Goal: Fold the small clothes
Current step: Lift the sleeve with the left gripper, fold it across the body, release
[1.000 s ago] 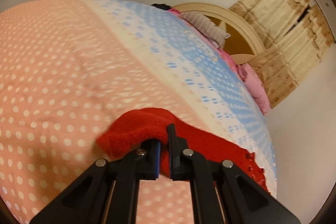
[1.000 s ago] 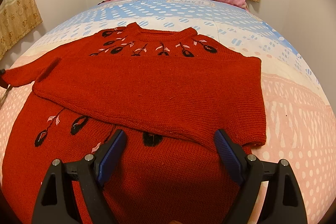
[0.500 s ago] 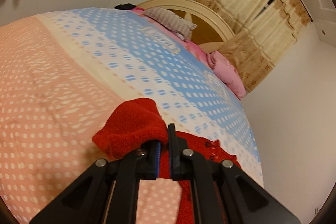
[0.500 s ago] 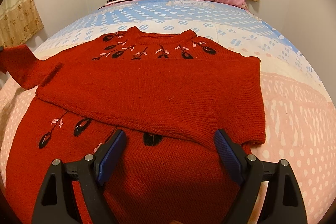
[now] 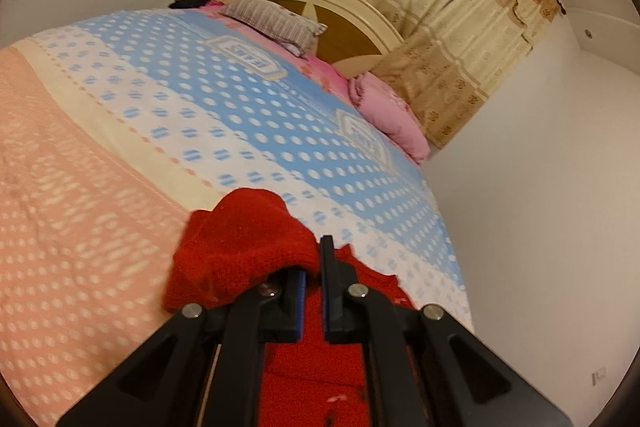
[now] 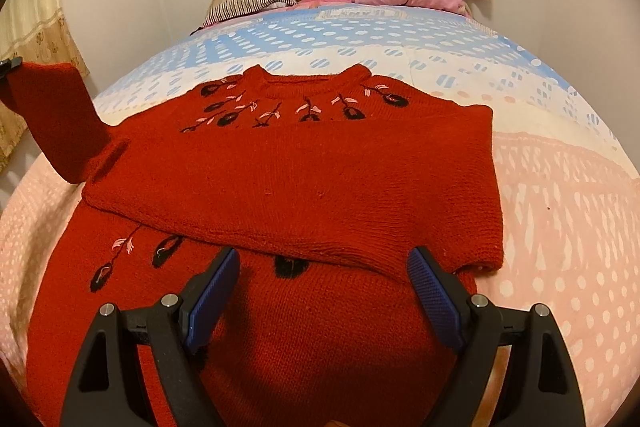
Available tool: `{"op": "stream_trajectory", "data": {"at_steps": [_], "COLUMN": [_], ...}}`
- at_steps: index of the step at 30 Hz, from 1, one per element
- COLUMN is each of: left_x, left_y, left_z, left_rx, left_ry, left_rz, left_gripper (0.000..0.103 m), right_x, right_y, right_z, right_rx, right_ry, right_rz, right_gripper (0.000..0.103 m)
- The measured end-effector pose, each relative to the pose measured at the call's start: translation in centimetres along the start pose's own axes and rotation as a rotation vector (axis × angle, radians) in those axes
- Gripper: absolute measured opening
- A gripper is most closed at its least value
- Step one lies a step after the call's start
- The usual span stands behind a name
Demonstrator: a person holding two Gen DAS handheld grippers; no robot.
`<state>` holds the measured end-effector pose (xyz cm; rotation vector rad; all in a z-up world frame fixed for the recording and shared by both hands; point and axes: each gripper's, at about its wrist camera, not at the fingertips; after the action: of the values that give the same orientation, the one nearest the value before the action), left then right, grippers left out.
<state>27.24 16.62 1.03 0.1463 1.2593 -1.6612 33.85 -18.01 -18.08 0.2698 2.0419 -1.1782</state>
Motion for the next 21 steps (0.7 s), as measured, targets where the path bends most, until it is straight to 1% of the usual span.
{"op": "stream_trajectory", "data": {"at_steps": [5,10,12,17,18,20,21], "left_x": [1.1,3.2,4.5,8.8,10.2,12.2,13.4], "left_y": [0.1,1.1,1.8,4.3,5.2,6.4,7.2], "left_z": [4.5,9.4,11.0,14.2,15.1,16.5,17.2], "left_rx": [0.045,0.088,0.089,0.099,0.094,0.060,0.050], "left_ry": [0.025,0.091,0.124,0.212,0.255,0.331,0.370], "left_rz": [-0.008,-0.018,-0.025,-0.061,-0.079,-0.111,-0.137], "left_gripper": [0.006,0.006,0.006,0.006,0.007,0.007,0.015], "right_x": [0.1,0.1,0.1,0.3,0.4,0.4,0.5], "right_y": [-0.2,-0.4,-0.6,-1.0,-1.1,-1.2,-1.4], "right_z": [0.2,0.3,0.5,0.9,1.0,1.1,1.2], "right_rx": [-0.011,-0.017,-0.021,-0.042,-0.046,-0.055,-0.062], "right_ry": [0.010,0.021,0.030,0.057,0.061,0.071,0.078], "right_rz": [0.011,0.024,0.032,0.053,0.057,0.066,0.072], "right_gripper": [0.087,0.087,0.087,0.087,0.087,0.087,0.087]}}
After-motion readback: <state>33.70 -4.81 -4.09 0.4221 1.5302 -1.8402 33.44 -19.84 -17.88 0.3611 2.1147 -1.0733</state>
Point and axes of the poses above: each gripper's, at about its wrist camera, not at the fingertips, and y roughly the way its jaws point, z to its right, x to its underside, and after that the axes turned 15 degrees about -x, right-handed
